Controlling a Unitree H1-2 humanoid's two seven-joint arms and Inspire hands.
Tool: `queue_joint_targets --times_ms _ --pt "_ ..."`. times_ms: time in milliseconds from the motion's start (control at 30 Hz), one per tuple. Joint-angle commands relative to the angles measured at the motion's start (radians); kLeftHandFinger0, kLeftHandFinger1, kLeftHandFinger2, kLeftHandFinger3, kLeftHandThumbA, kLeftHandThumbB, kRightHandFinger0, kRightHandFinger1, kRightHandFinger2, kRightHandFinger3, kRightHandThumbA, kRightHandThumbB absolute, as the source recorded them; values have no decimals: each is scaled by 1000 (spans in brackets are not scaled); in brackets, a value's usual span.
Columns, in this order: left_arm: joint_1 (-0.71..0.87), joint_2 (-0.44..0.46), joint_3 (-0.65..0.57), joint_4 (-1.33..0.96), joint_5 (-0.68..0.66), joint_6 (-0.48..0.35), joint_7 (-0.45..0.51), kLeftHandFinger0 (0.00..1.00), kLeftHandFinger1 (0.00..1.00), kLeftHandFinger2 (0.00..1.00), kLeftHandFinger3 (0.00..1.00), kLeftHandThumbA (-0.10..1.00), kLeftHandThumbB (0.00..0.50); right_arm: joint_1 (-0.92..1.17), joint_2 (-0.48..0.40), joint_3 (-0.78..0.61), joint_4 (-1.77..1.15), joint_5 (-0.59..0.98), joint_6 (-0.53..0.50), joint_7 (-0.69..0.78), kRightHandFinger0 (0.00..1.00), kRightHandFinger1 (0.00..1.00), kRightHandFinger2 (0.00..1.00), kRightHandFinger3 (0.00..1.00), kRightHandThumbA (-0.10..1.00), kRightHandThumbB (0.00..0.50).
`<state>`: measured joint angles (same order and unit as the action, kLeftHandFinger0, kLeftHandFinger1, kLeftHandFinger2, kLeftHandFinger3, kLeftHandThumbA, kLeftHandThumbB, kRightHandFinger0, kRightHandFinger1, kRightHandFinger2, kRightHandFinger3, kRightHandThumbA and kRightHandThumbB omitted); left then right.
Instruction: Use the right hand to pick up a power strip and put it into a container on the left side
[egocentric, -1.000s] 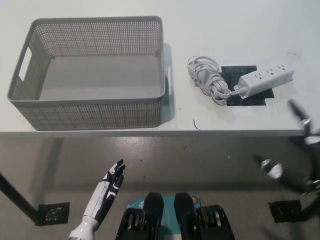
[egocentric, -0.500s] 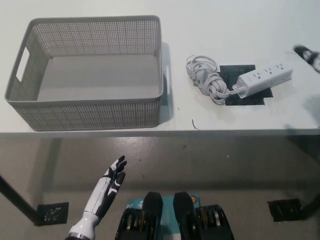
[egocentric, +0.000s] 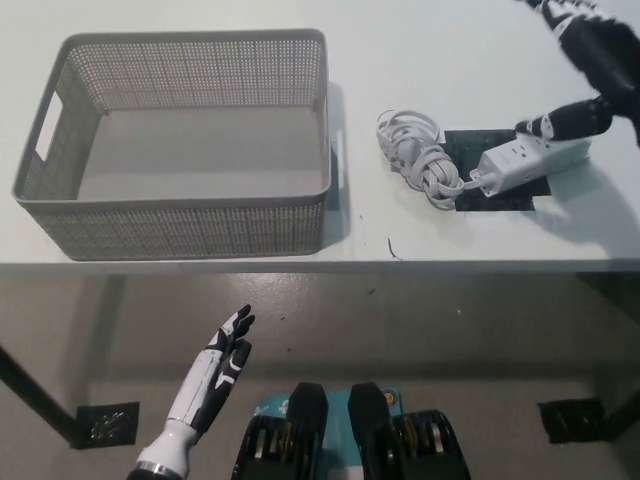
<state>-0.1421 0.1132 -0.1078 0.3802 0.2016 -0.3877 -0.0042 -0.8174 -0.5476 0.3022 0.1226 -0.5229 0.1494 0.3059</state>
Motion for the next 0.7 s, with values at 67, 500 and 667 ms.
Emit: queue_joint_targets --times_ms 67,500,667 --pt "-12 8 0 -16 -1 -44 1 1000 1000 1000 1000 1000 94 -103 20 39 108 -80 -4 3 1000 1000 1000 1000 992 333" --pt "-6 6 1 -18 4 -50 7 1000 1000 1000 1000 1000 78 -175 115 80 406 -102 -59 -54 1000 1000 1000 1000 1000 316" --pt "-4 2 2 -17 6 -45 11 1000 1000 1000 1000 1000 79 -214 155 100 505 -119 -74 -81 1000 1000 1000 1000 1000 326"
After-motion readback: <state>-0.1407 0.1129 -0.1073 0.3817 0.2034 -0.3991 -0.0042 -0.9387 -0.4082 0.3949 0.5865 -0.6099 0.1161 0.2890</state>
